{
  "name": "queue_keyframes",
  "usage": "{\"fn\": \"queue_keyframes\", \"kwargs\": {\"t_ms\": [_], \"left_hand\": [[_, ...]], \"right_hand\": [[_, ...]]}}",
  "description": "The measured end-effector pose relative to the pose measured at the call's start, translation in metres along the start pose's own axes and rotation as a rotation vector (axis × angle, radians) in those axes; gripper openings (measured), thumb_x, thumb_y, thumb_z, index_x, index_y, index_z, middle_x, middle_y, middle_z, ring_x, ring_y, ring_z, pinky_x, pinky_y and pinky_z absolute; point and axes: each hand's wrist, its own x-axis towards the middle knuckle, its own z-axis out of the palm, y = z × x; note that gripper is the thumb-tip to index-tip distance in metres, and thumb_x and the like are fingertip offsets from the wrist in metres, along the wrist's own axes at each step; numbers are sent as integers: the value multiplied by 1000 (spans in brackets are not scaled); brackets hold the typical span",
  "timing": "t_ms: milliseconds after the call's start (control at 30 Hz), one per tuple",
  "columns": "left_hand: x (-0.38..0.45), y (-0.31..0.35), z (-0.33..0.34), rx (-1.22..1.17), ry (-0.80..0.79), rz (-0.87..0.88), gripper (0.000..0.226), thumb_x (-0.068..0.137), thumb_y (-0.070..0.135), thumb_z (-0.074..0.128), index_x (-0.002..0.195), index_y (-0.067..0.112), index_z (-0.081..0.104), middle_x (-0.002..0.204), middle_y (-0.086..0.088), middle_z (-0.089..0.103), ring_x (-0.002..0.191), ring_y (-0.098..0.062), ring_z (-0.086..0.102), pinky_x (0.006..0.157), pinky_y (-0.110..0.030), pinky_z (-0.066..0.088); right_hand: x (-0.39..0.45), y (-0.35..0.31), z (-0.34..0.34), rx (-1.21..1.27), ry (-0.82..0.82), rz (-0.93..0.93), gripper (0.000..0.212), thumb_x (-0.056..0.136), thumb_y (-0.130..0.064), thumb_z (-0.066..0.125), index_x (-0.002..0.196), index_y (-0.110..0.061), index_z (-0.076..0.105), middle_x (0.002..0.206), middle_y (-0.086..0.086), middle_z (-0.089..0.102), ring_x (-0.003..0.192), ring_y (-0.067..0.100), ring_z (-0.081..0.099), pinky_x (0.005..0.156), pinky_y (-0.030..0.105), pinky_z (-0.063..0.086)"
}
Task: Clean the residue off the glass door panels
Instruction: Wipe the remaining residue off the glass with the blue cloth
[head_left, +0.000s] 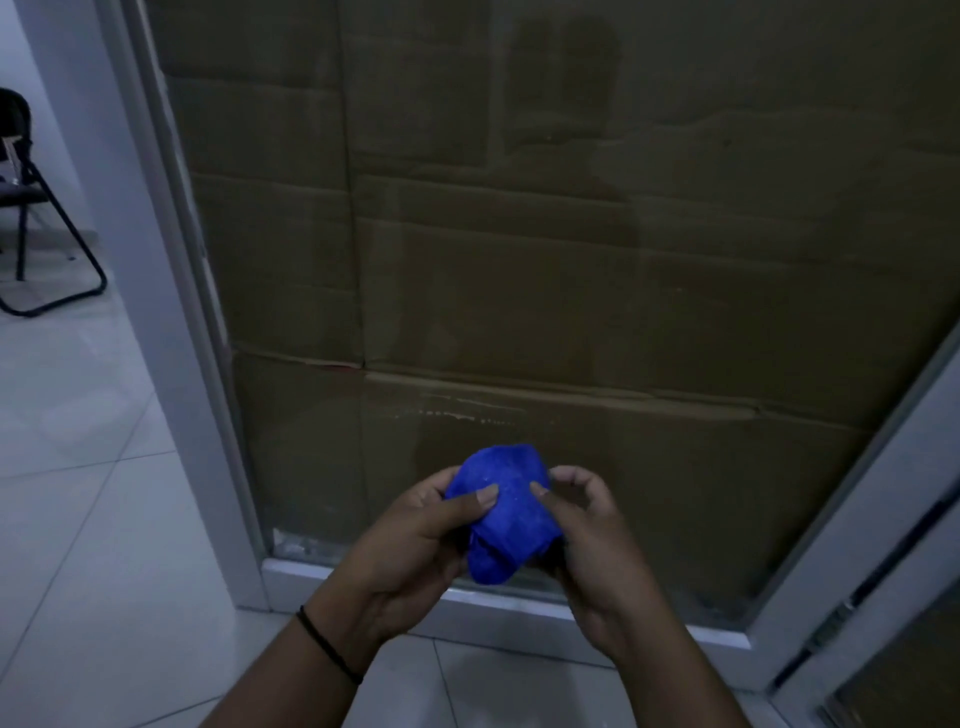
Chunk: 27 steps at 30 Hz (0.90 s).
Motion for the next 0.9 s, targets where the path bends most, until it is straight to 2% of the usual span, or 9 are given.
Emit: {"fn": "queue_keyframes", "kwargs": {"t_ms": [100, 200, 300, 433, 500, 567, 667, 767, 900], "left_hand": [[3, -3, -4, -16, 25, 29, 44, 78, 9, 69, 121, 3, 62, 118, -24, 63, 98, -30, 61, 80, -36, 54], [4, -4, -6, 32, 46, 76, 39, 82, 14, 62, 119, 5, 63, 110, -20, 66, 93, -26, 62, 80, -35, 51], [5, -3, -3, 142, 99, 123, 37, 79, 15, 64, 115, 5, 64, 104, -18, 69, 84, -20, 67, 68, -26, 54], [1, 4, -5, 267, 196, 114, 51, 70, 13, 69, 120, 12, 57, 117, -16, 64, 95, -25, 67, 77, -34, 57], [-2, 11, -9, 313, 145, 43, 57, 70, 10, 69, 124, 20, 55, 117, -6, 63, 103, -25, 65, 86, -36, 54], [-6, 19, -12, 437, 34, -24, 48, 72, 11, 67, 118, 17, 60, 106, -3, 69, 92, -19, 68, 81, -30, 55], [-9, 24, -18, 618, -36, -79, 40, 71, 14, 79, 106, 5, 63, 96, -8, 71, 79, -15, 67, 72, -24, 55], [-7, 21, -27, 606, -20, -156, 41, 65, 14, 76, 102, 5, 58, 93, -13, 69, 75, -17, 67, 65, -26, 54], [-2, 6, -45, 514, 104, -105, 31, 74, 4, 77, 99, 5, 57, 88, -13, 69, 72, -19, 66, 60, -28, 53]], "right_hand": [[-4, 0, 1, -229, 3, -150, 17, 87, -33, 60, 95, -20, 67, 89, -1, 73, 68, 4, 65, 54, 17, 48], [-11, -5, 4, -289, -201, -146, 30, 72, -52, 60, 91, -32, 74, 89, -10, 74, 79, 0, 67, 59, 9, 47], [-12, -3, 7, -323, -240, -156, 15, 81, -33, 67, 94, -28, 73, 92, -3, 74, 87, 13, 69, 74, 26, 54], [-7, -3, 7, -413, -188, -111, 23, 88, -19, 56, 73, -23, 73, 66, 0, 66, 57, 11, 54, 53, 24, 41], [-3, -4, 6, -463, -208, -68, 32, 88, -18, 54, 58, -19, 66, 55, -1, 56, 49, 10, 44, 46, 22, 33], [2, -5, 6, -461, -227, -15, 29, 86, -17, 56, 58, -17, 60, 54, 2, 50, 46, 11, 39, 44, 21, 28], [11, -5, 7, -392, -198, 25, 20, 84, -20, 63, 65, -16, 59, 56, 4, 52, 49, 15, 42, 48, 24, 30], [17, 0, 11, -390, -212, 87, 24, 81, -29, 69, 65, -15, 58, 57, 2, 58, 48, 12, 50, 47, 22, 38], [24, 8, 12, -459, -190, 140, 38, 87, -51, 55, 78, -15, 65, 65, 1, 60, 53, 12, 51, 47, 20, 38]]}}
